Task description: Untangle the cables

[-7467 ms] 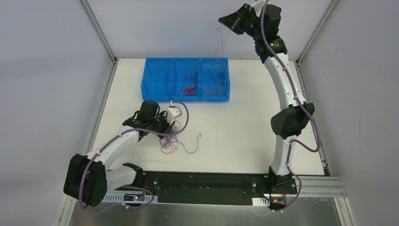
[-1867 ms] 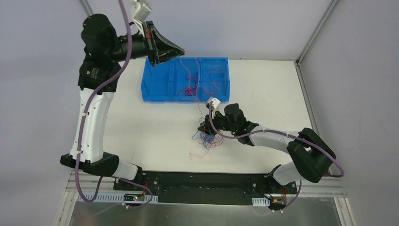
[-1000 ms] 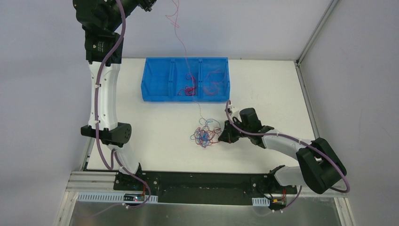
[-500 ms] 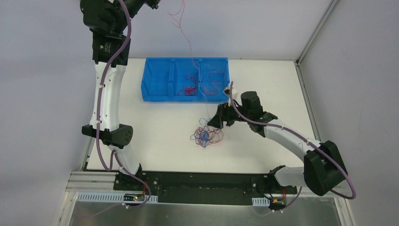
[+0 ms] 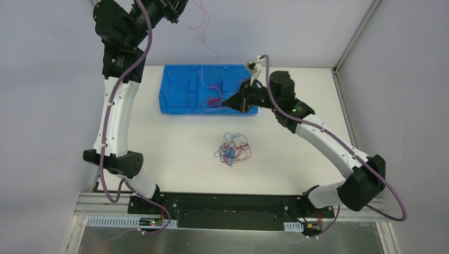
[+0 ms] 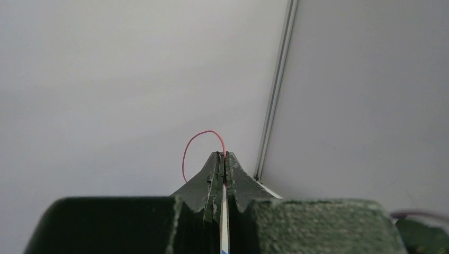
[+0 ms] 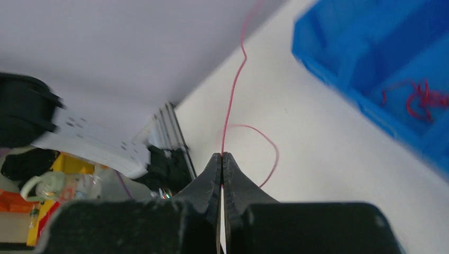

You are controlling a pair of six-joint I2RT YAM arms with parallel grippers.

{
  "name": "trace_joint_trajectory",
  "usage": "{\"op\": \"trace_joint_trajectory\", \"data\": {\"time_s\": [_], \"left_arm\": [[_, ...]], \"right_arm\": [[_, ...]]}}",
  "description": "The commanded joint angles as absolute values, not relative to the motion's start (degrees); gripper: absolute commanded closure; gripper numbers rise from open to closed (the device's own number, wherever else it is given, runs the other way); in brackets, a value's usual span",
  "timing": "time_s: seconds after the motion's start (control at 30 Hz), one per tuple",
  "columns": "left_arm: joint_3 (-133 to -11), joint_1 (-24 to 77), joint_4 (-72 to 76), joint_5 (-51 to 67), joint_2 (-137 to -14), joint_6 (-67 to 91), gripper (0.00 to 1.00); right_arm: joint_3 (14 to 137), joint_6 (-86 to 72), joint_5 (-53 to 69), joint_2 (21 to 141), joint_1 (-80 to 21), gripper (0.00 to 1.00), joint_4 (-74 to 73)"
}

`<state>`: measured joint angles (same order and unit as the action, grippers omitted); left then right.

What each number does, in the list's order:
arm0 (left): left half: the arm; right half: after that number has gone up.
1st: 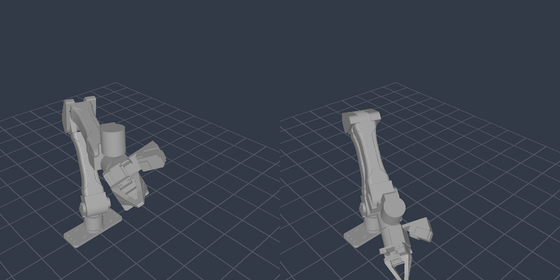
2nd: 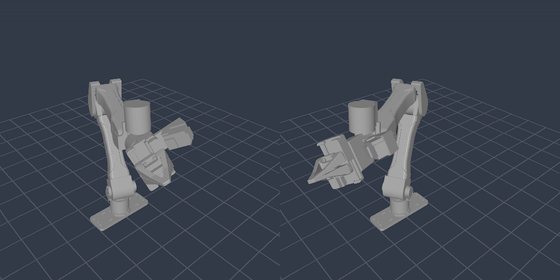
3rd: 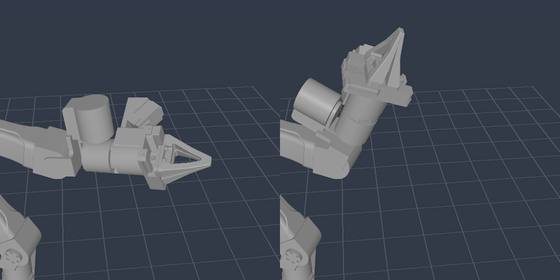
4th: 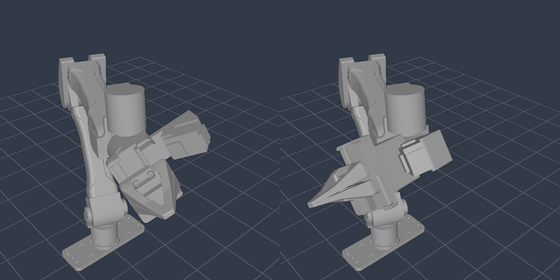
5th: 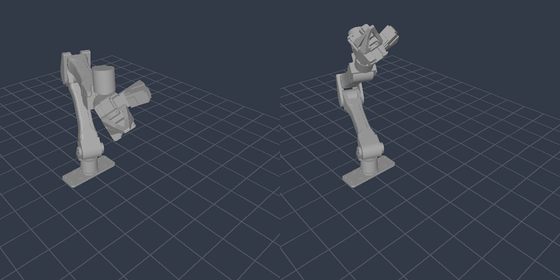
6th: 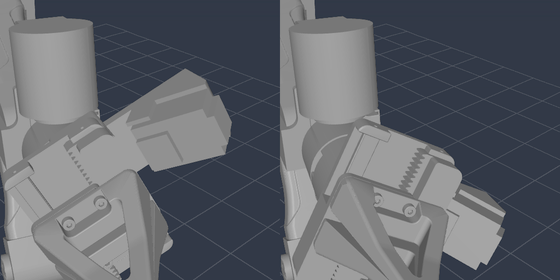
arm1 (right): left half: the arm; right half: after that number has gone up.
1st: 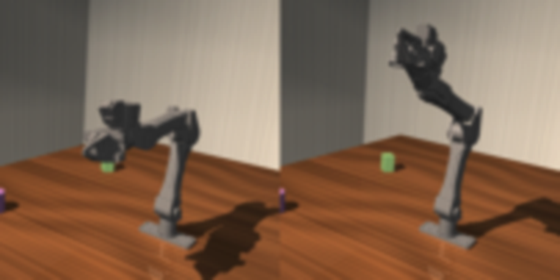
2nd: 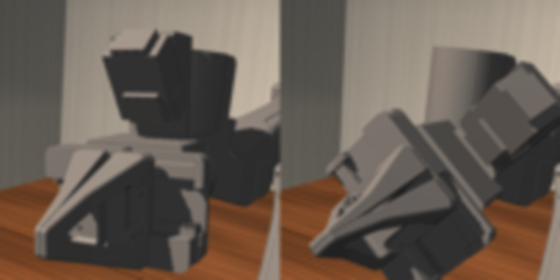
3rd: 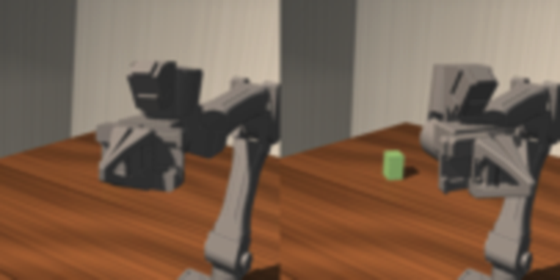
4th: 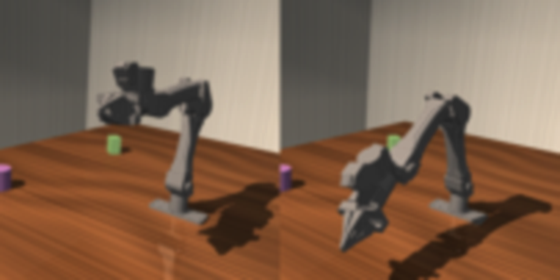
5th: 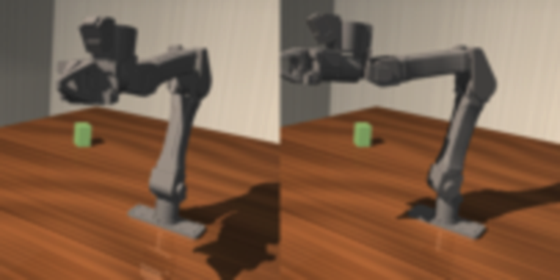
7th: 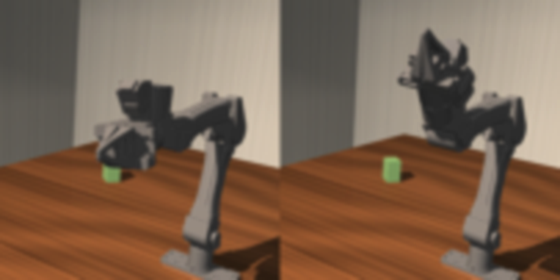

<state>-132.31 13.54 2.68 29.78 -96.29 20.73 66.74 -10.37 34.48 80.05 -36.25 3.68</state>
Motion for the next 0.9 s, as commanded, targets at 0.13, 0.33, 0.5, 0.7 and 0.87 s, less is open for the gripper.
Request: {"op": "trace_joint_trajectory", "data": {"time_s": [0.13, 0.33, 0.5, 0.7, 0.87], "left_arm": [[-115.3, 13.9, 4.6, 31.9, -87.9, 17.9, 1.00], [-109.3, 17.4, 4.3, 38.4, -89.5, 19.1, 1.00], [-107.8, 22.8, 4.2, 40.4, -95.1, 16.3, 1.00], [-110.1, 25.2, 7.7, 39.7, -107.2, 15.7, 1.00], [-113.6, 25.4, 11.2, 39.6, -117.3, 15.3, 1.00]], "right_arm": [[83.6, -17.3, 35.5, 72.9, -33.7, 1.00, 3.2], [80.0, -13.4, 29.3, 77.6, -27.2, 1.00, 7.5], [80.6, -14.4, 26.6, 84.8, -22.9, 1.00, 13.3], [80.8, -14.3, 20.4, 90.0, -20.8, 1.00, 15.5], [79.6, -14.3, 18.9, 93.9, -19.5, 1.00, 16.3]]}}
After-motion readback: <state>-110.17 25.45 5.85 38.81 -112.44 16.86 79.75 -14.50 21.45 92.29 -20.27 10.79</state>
